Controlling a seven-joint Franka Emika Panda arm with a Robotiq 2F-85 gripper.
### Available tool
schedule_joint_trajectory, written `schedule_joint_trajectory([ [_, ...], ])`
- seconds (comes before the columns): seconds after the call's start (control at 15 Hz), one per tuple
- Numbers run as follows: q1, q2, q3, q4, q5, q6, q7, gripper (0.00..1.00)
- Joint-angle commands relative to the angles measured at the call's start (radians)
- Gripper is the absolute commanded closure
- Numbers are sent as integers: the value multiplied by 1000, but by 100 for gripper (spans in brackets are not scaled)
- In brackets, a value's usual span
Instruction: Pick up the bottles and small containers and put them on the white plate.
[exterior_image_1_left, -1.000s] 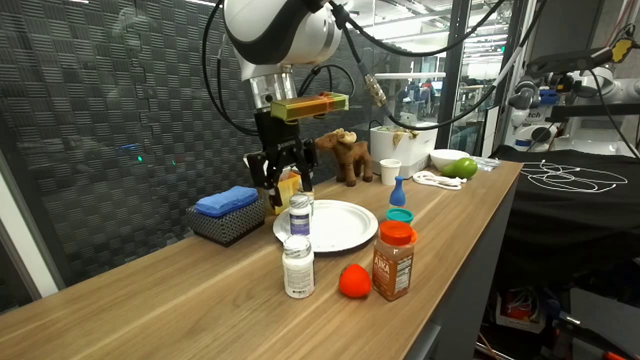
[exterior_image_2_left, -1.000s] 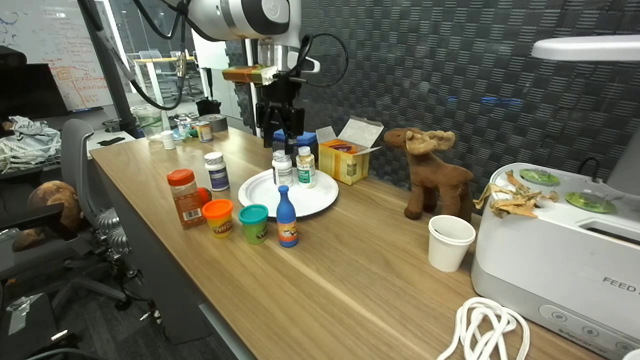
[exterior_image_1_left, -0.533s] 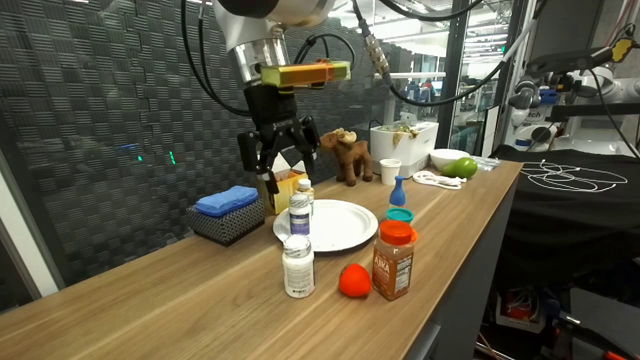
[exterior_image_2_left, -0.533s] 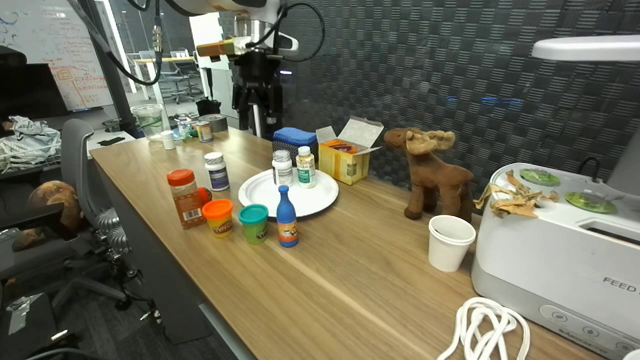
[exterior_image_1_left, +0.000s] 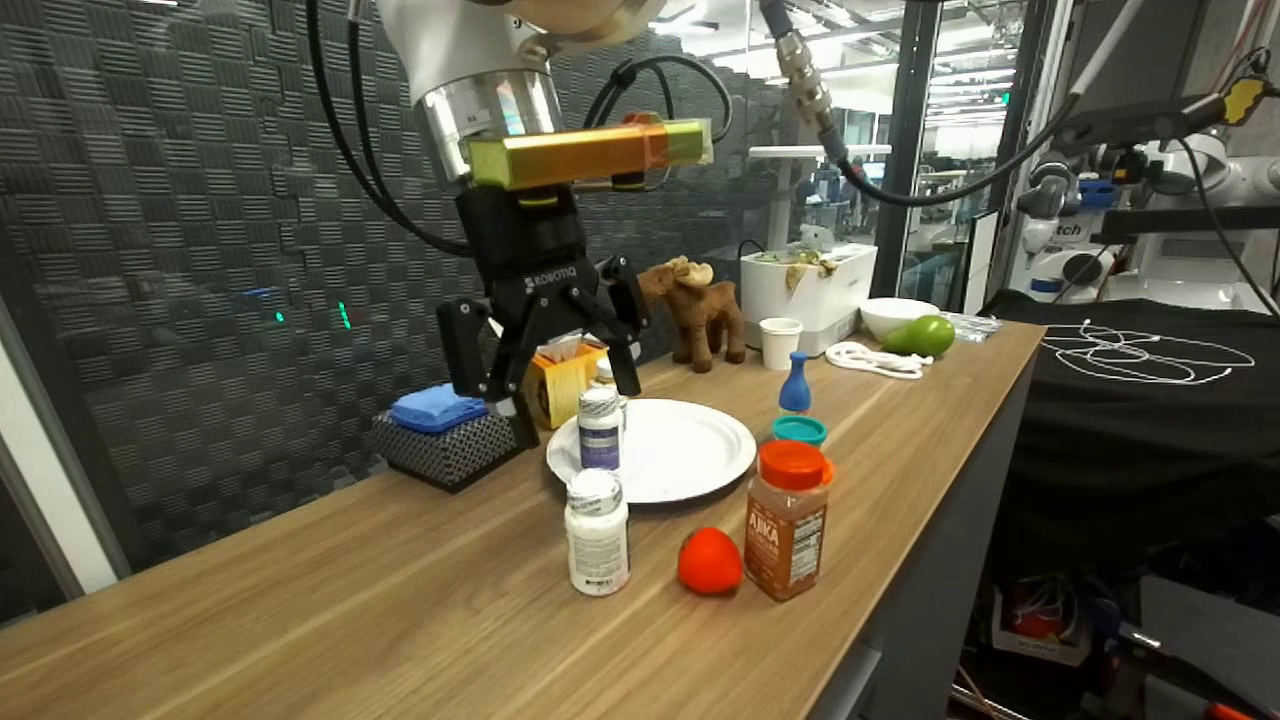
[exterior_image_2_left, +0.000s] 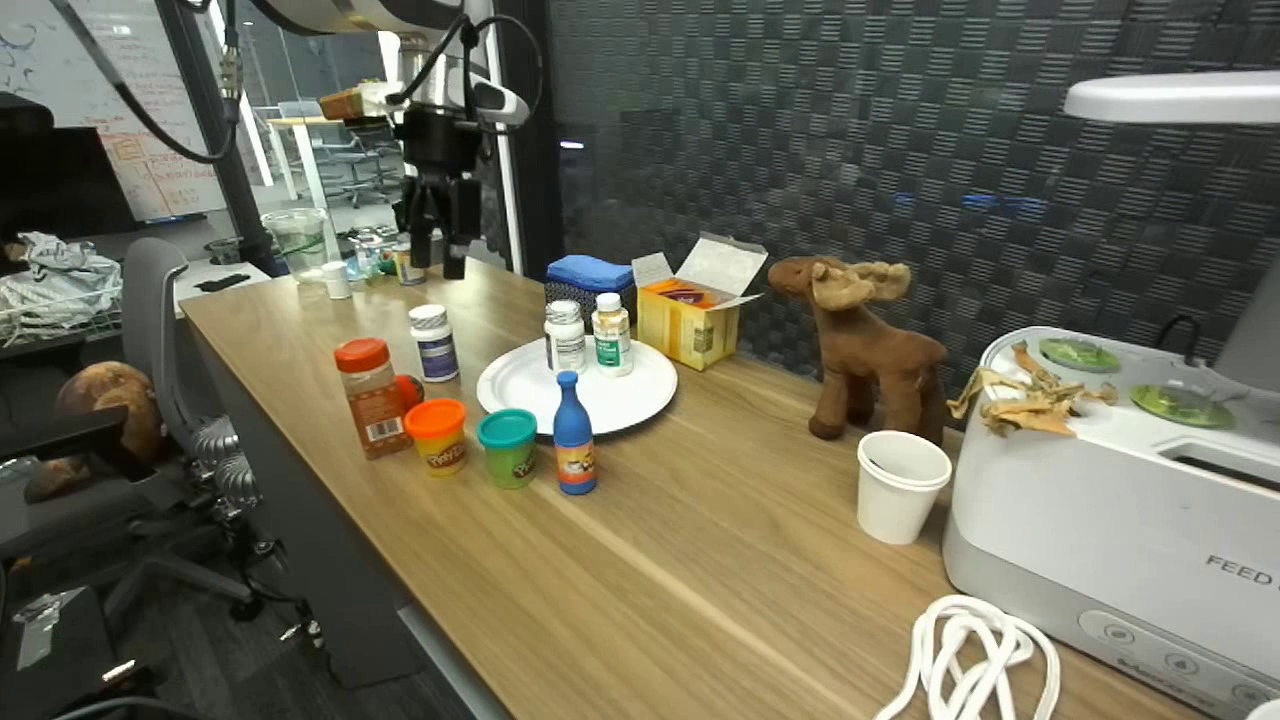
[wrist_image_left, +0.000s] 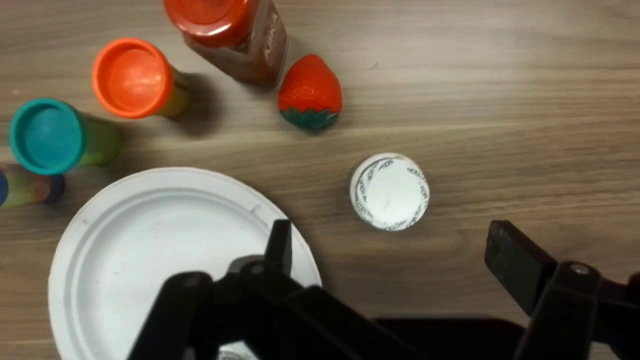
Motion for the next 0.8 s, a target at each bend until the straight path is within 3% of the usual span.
schedule_joint_trajectory([
  [0.0, 25, -71, 8, -126, 7, 77, 74, 0],
  [0.73, 29, -88, 4, -251, -5, 236, 103, 0],
])
